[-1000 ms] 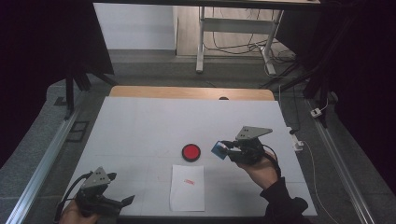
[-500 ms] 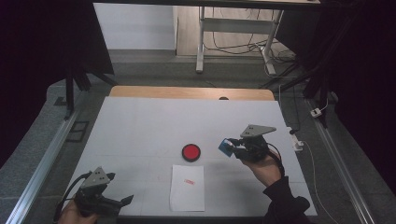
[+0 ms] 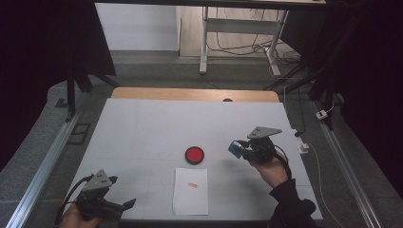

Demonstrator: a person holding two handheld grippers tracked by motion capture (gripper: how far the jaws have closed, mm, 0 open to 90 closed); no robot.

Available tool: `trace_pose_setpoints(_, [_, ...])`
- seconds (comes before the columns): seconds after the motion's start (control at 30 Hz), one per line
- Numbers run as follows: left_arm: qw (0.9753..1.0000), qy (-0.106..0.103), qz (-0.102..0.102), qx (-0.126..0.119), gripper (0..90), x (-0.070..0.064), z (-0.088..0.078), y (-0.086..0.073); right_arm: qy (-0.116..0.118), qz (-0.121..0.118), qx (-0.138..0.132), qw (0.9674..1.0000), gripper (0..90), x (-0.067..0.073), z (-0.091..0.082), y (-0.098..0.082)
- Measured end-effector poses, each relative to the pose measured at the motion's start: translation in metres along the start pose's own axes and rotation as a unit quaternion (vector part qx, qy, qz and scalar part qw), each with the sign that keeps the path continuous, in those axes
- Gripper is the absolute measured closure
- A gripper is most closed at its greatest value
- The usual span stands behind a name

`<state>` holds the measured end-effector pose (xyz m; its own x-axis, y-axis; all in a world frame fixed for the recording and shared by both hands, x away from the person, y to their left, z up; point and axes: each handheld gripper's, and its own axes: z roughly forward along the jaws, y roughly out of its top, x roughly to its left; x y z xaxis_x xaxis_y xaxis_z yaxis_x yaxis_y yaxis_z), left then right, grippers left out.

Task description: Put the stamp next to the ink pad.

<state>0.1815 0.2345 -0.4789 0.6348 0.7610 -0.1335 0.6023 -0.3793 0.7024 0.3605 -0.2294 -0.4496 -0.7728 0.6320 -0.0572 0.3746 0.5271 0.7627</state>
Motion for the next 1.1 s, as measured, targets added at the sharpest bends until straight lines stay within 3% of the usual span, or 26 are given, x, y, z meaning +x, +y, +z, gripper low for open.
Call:
trace_pose_setpoints(0.3, [1.0000,0.000,0.000,0.002,0.0,0.000,0.001,0.000,-0.016,-0.006,0.031,0.9994,69.5,-0.005,0.015,-0.009])
trace_pose_setpoints(0.47, [1.0000,-0.001,0.001,0.003,0.0,0.000,0.001,0.000,-0.010,0.009,0.035,0.9993,69.5,-0.010,0.022,-0.014])
trace_pose_setpoints(0.83, [1.0000,-0.002,0.003,0.006,0.0,0.000,0.001,0.001,-0.009,-0.001,0.062,0.9980,69.0,-0.008,0.035,-0.021])
trace_pose_setpoints(1.1, [1.0000,-0.002,0.002,0.007,0.0,0.000,0.002,0.001,-0.011,0.011,0.054,0.9984,66.0,-0.010,0.034,-0.021])
